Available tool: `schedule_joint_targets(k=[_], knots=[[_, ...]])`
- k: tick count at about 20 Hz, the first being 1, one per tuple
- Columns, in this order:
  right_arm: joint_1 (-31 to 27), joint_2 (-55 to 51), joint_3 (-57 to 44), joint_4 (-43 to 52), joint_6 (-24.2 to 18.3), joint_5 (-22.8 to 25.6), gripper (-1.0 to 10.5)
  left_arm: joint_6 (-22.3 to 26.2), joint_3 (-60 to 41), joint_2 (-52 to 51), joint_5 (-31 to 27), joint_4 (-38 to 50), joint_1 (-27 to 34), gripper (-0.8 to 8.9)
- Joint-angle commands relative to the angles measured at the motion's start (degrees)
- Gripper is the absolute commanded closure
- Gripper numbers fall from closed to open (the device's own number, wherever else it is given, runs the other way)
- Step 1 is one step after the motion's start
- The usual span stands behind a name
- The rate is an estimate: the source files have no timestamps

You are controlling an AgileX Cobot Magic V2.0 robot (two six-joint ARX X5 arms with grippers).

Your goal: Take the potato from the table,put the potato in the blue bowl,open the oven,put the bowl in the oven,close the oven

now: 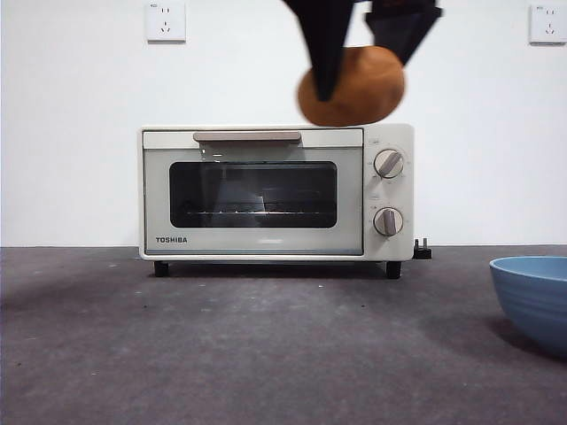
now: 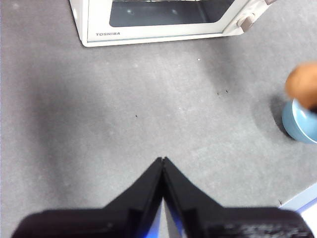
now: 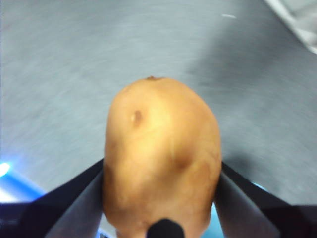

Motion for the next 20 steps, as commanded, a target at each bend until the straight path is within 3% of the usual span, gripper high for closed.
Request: schedule_joint_targets(k=[1, 7, 10, 15, 20], knots=[[-4.2, -1.42, -1.4, -1.2, 1.92, 0.2, 9.5, 1.01, 0.2, 0.0, 0.0, -0.02, -0.09, 8.19], [-15.96, -8.96, -19.21, 1.11, 1.4, -0.63, 9.5, 0.98, 0.2, 0.0, 0.0, 0.28, -0.09, 8.19], [-19.96, -14.67, -31.54, 8.61, 1.05, -7.41, 9.5, 0.87, 0.2, 0.02, 0.02, 1.25, -0.11, 8.19], [-21.66, -18.4, -45.81, 18.18, 2.51, -8.13, 9.5, 0.74, 0.2, 0.02, 0.02, 1.51, -0.09, 8.19], [-21.66, -18.4, -49.13, 24.15, 4.96, -7.74, 9.5, 0.55, 0.2, 0.07, 0.02, 1.51, -0.11, 8.19]])
